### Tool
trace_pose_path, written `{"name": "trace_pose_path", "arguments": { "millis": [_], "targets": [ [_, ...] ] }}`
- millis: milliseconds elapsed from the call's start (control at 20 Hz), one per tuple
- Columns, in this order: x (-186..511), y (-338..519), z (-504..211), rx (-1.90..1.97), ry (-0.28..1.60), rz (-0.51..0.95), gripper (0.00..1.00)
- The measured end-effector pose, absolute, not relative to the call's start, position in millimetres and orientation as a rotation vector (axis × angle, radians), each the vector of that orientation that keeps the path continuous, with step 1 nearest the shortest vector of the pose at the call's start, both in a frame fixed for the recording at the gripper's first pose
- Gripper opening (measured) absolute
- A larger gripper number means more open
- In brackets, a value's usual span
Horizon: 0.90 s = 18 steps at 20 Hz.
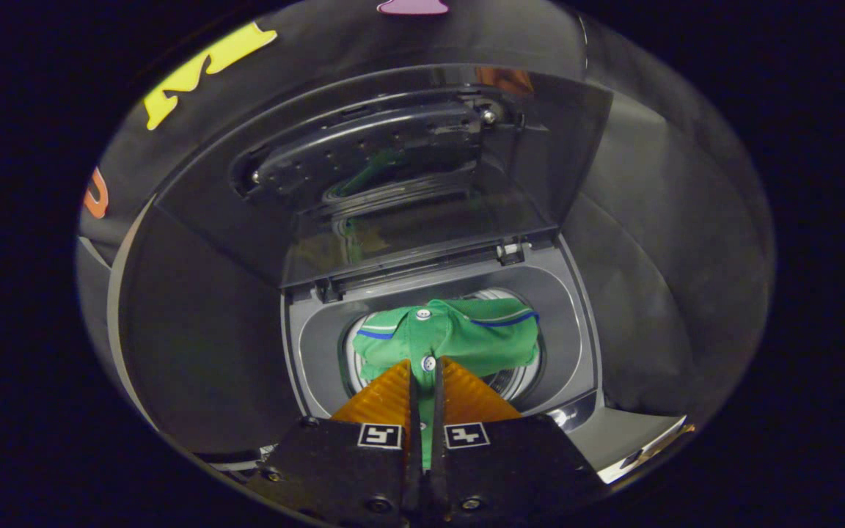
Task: Put the clothes into the washing machine and then close the washing machine lid.
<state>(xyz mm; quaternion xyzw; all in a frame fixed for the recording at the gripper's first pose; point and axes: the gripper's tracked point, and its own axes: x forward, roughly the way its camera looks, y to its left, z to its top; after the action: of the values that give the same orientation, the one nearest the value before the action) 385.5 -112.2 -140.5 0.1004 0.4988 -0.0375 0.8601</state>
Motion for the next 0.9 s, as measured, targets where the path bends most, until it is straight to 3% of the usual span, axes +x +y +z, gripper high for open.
{"name": "trace_pose_path", "arguments": {
  "millis": [650,750,800,900],
  "targets": [
    [388,-110,-153,0.173,1.033,-0.057,0.14],
    [390,-109,-138,0.164,0.998,-0.034,0.20],
    [392,-108,-130,0.159,0.979,-0.019,0.32],
    [393,-104,-106,0.159,0.945,0.014,0.39]
  ]
}}
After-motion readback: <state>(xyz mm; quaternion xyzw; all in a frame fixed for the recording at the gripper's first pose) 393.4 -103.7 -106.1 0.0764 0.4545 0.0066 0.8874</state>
